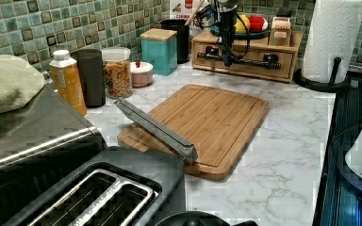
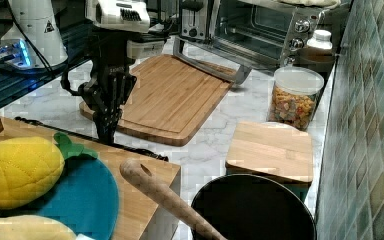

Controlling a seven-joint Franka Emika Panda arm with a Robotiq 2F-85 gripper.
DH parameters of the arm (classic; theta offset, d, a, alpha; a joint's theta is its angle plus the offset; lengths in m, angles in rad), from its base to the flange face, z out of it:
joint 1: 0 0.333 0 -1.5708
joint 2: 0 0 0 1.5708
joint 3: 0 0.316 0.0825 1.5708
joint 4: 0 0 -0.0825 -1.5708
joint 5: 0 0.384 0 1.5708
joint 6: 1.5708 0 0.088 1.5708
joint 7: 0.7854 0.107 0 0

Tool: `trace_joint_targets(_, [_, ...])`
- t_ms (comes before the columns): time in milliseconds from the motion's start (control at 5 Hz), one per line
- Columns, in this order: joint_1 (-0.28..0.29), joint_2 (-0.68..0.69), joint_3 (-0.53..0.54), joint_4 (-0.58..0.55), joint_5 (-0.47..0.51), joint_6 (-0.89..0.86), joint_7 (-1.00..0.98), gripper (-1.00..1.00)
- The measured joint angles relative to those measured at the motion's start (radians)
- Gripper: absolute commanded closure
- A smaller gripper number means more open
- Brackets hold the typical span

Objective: Close the drawer.

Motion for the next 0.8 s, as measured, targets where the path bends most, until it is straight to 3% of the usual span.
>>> trace_joint_targets(800, [0.013, 0.001, -0.013, 0.0, -0.002, 0.0, 0.001, 1.0])
